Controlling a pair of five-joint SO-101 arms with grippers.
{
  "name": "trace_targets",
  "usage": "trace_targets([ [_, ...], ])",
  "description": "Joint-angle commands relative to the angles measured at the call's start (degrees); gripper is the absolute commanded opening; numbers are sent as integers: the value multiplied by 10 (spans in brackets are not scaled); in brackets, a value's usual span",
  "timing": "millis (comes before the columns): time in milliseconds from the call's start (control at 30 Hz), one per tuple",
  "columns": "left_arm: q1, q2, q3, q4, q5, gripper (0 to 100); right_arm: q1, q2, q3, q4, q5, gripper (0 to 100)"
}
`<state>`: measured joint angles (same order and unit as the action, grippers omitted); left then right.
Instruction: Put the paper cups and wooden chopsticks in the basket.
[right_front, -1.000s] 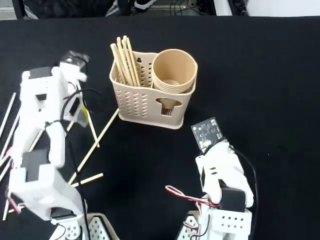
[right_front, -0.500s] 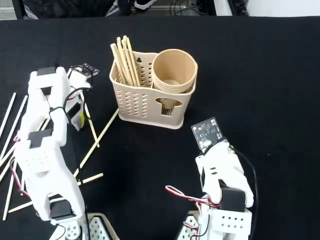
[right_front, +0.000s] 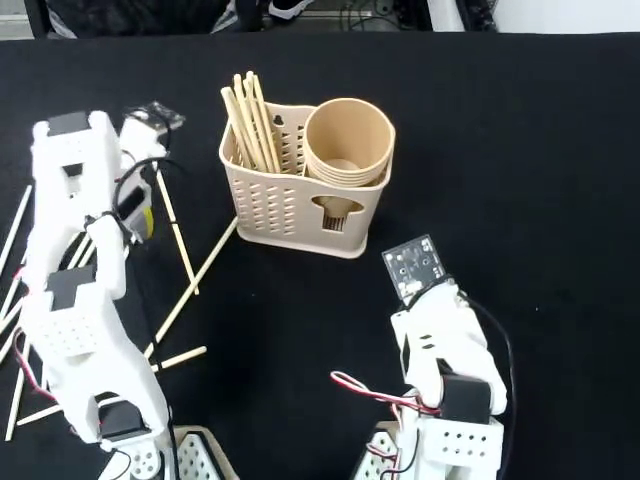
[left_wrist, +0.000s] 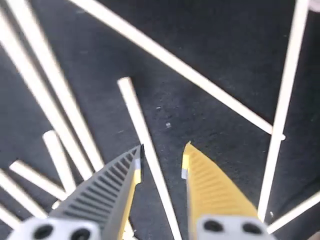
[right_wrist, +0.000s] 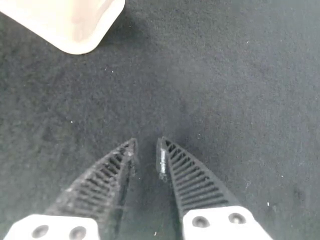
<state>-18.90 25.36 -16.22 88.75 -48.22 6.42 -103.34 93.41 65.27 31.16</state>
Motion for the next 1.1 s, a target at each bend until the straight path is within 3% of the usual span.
trace_targets([
  [0, -13, -28, -23, -10, -4, 188, 10, -41, -3, -11, 3, 82],
  [200, -31, 32, -1, -91, 20, 204, 10, -41, -3, -11, 3, 82],
  [367, -31, 84, -4, -105, 20, 199, 10, -41, -3, -11, 3, 82],
  [533, -26, 89, 2, -112, 18, 29, 10, -41, -3, -11, 3, 82],
  [700, -22, 86, -1, -95, 20, 28, 10, -41, -3, -11, 3, 82],
  [1067, -7, -152, 83, -76, 81, 28, 10, -41, -3, -11, 3, 82],
])
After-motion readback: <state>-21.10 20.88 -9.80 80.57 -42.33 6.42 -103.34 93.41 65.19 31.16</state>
